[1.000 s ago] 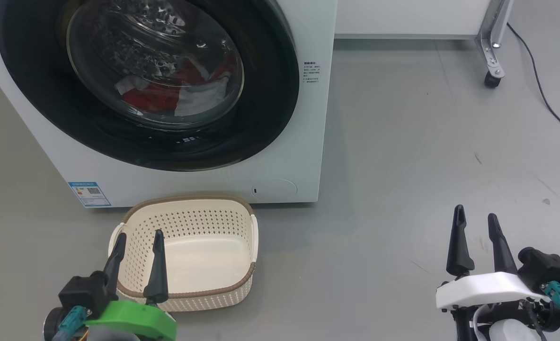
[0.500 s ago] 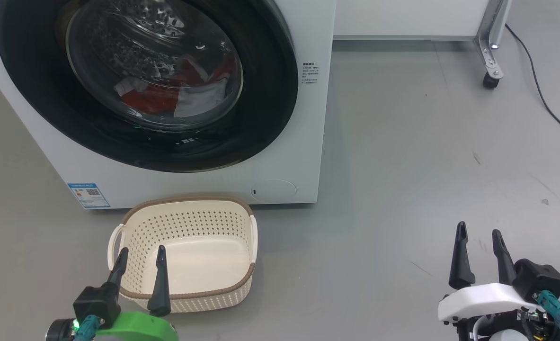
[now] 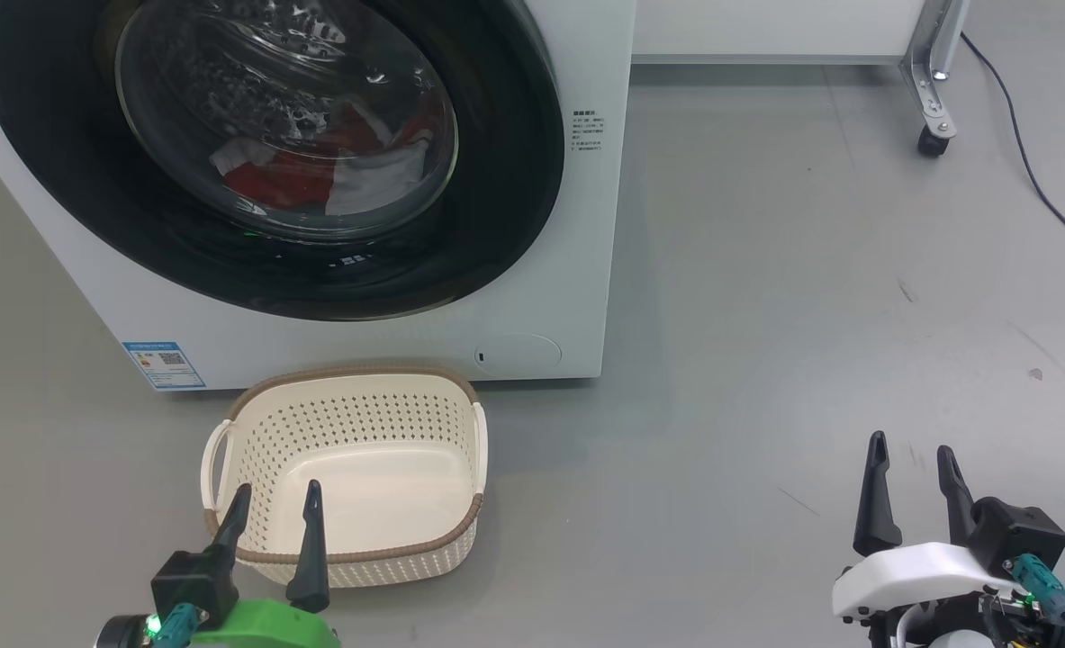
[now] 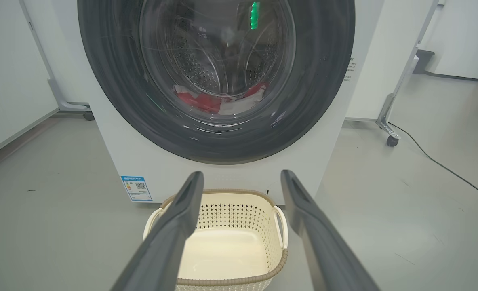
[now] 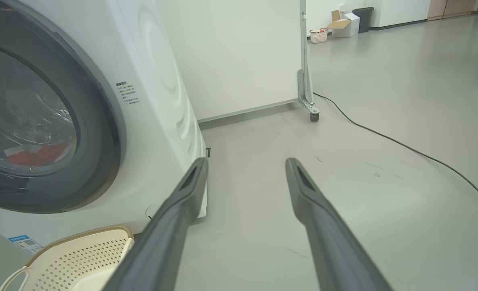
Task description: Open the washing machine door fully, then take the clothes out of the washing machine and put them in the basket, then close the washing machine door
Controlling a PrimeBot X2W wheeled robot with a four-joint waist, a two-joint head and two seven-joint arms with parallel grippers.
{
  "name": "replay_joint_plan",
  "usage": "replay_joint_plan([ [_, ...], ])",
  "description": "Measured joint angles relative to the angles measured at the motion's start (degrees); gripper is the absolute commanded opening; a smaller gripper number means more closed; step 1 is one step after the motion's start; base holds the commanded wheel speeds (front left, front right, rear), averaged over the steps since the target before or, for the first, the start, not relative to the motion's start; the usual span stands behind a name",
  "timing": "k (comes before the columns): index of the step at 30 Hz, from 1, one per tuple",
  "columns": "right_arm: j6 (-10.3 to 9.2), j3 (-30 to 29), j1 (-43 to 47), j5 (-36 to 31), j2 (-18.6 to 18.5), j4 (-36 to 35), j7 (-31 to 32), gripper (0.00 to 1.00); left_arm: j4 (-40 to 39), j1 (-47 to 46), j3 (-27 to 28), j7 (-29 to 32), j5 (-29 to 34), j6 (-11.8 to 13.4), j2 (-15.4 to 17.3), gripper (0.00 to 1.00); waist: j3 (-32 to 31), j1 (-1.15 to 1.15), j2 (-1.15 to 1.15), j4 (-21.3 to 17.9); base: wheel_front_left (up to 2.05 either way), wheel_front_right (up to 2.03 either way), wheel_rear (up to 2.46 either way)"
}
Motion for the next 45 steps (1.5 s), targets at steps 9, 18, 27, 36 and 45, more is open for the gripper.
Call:
replay_joint_plan([
  [9, -0.03, 0.3, -0.5, -0.8, 0.0, 1.3, 0.0, 1.0, 1.1, -0.1, 0.1, 0.0, 0.6, 0.4, -0.1, 1.0, 0.0, 0.0, 0.0, 0.0, 0.0, 0.0, 0.0],
  [18, -0.03, 0.6, -1.1, -1.1, 0.0, 1.9, 0.0, 1.0, 1.5, -0.2, 0.2, 0.0, 0.6, 0.3, -0.2, 1.0, -0.3, 0.0, 0.0, 0.1, 0.0, 0.0, 0.0],
  [27, -0.04, 0.8, -1.1, -1.1, 0.0, 2.4, 0.0, 1.0, 2.0, -0.2, 0.4, 0.0, 0.6, 0.3, -0.2, 1.0, -0.4, 0.0, 0.0, 0.3, 0.0, 0.0, 0.0],
  [36, -0.1, 1.0, -1.3, -1.1, 0.0, 2.9, 0.0, 1.0, 3.0, -0.2, 0.3, 0.0, 1.5, 0.3, -0.3, 1.0, -0.3, 0.0, 0.0, 0.4, 0.0, 0.0, 0.0],
  [45, -0.1, 1.1, -1.6, -1.0, 0.0, 3.1, -0.1, 0.0, 3.1, -0.2, 0.3, 0.0, 1.6, 0.0, -0.3, 1.0, -0.1, 0.0, 0.0, 0.6, 0.0, 0.0, 0.0],
])
